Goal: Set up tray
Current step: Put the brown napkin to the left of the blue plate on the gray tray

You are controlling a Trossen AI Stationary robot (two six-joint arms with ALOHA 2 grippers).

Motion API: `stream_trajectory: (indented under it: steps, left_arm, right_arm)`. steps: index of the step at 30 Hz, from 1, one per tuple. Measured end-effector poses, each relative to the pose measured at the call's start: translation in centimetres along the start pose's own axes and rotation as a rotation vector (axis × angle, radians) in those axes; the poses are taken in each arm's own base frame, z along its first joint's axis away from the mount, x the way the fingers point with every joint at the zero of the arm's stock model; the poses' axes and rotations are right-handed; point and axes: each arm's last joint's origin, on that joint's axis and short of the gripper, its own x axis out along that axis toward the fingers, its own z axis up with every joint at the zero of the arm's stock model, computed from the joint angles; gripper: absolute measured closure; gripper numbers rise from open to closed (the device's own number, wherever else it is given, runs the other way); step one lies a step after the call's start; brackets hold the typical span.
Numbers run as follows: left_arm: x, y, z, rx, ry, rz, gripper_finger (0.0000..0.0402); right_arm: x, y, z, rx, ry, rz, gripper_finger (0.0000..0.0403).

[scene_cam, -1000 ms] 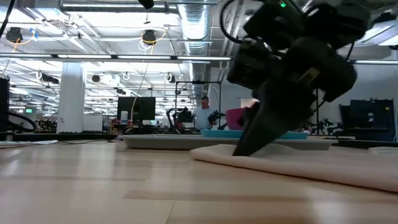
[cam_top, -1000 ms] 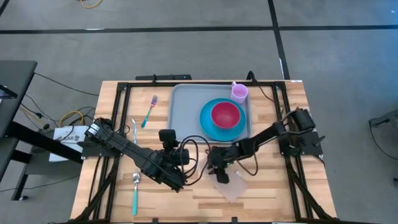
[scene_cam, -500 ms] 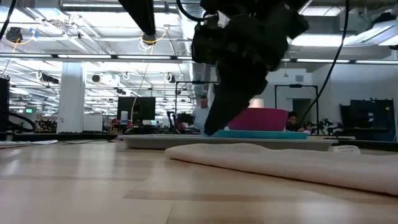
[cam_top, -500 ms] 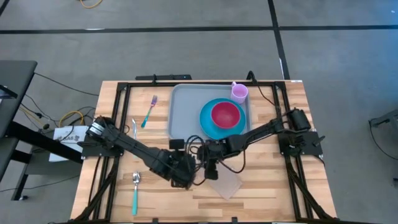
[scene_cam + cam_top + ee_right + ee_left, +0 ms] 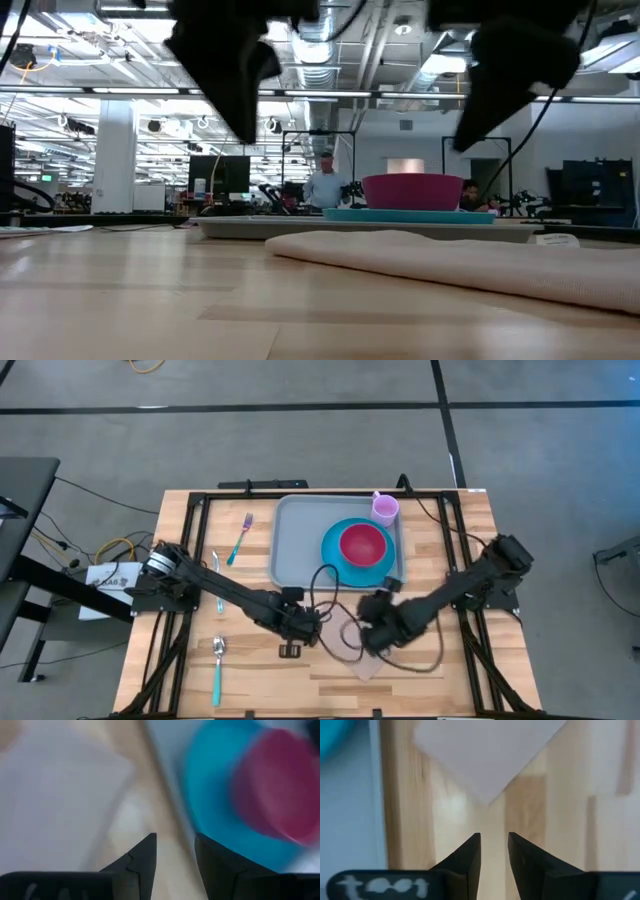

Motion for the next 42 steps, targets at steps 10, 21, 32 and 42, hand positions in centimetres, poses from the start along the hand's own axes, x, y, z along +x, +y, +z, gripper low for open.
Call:
stream_trajectory:
  steps: [10,21,32,42]
  left_arm:
    - [0.9,4.1,-1.6,-0.071,0.032,-0.057,0.0313]
    - [2.9,5.0,-6.0,-0.338,-0.4,-0.339,0.0313]
    - [4.6,5.2,-6.2,-0.395,-0.483,-0.315,0.0312]
    - [8.2,4.7,-6.0,-0.537,-0.385,-0.305,0.0268]
  right_arm:
    - [-4.3,0.0,-5.2,0.125,-0.086,-0.244,0.0274]
    - [-4.5,-0.1,-5.4,0.132,-0.086,-0.255,0.0274]
    - [-3.3,-0.9,-4.2,0.177,-0.054,-0.279,0.0274]
    - [-3.2,-0.8,-4.2,0.18,-0.055,-0.269,0.0274]
